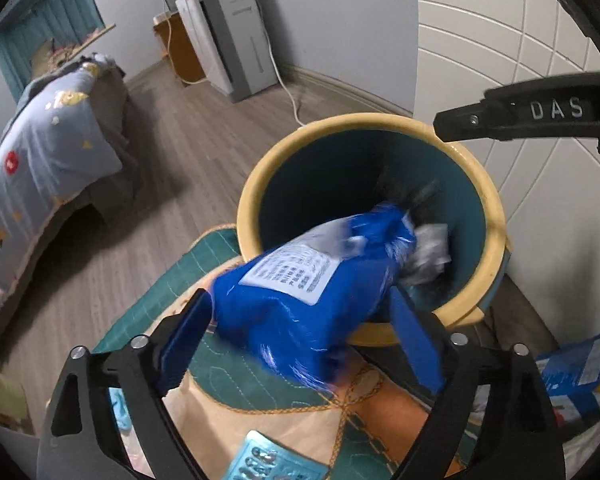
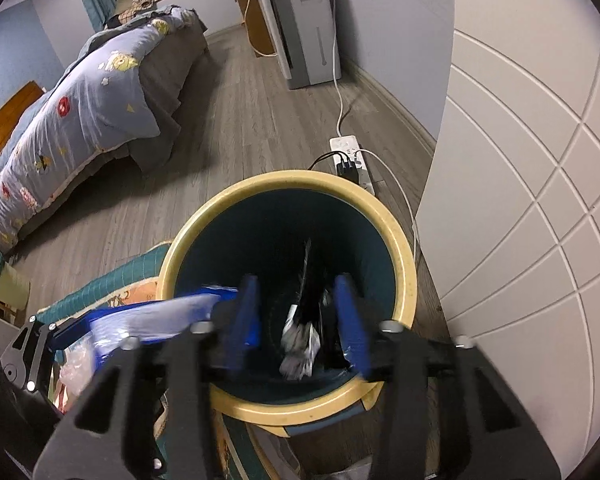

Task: Collect trash
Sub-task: 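Carry both items over the yellow-rimmed bin and open both tools to drop them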

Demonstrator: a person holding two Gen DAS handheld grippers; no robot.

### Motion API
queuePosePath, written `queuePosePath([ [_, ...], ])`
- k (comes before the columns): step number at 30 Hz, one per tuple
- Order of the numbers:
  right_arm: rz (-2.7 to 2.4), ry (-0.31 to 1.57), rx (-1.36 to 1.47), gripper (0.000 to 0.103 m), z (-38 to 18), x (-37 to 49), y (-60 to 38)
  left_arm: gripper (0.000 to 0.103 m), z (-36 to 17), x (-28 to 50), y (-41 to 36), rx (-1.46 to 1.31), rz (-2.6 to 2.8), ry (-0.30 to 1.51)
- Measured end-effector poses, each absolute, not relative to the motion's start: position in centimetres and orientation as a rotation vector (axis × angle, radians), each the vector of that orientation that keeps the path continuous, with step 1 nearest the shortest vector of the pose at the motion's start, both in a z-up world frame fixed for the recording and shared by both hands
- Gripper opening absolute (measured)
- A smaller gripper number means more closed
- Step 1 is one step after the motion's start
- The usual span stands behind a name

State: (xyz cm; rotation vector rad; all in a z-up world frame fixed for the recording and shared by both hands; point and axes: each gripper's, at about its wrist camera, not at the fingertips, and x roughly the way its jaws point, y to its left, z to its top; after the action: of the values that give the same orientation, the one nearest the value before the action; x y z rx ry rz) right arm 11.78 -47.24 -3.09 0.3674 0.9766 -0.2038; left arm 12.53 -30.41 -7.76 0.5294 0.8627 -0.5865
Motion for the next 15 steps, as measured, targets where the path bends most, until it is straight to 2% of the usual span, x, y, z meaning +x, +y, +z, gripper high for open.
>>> queuePosePath([
  [6, -0.217, 0.960, 0.379, 0.076, -2.6, 11.8, -47.1, 0.094, -6.7, 12.7, -29.0, 0.496, -0.558, 0.847],
  [8, -0.213, 0.950, 0.374, 0.089, -2.2, 11.8, -46.8, 0.095, -6.2, 12.8, -28.3, 0.472, -0.552, 0.846],
  [10, -0.210, 0.938, 0.371, 0.097, -1.8, 11.7, -46.5, 0.095, -5.6, 12.8, -27.4, 0.444, -0.551, 0.845],
  [15, -0.210, 0.926, 0.336, 0.097, -1.1, 12.0, -45.2, 0.096, -4.5, 12.8, -25.4, 0.405, -0.534, 0.845],
])
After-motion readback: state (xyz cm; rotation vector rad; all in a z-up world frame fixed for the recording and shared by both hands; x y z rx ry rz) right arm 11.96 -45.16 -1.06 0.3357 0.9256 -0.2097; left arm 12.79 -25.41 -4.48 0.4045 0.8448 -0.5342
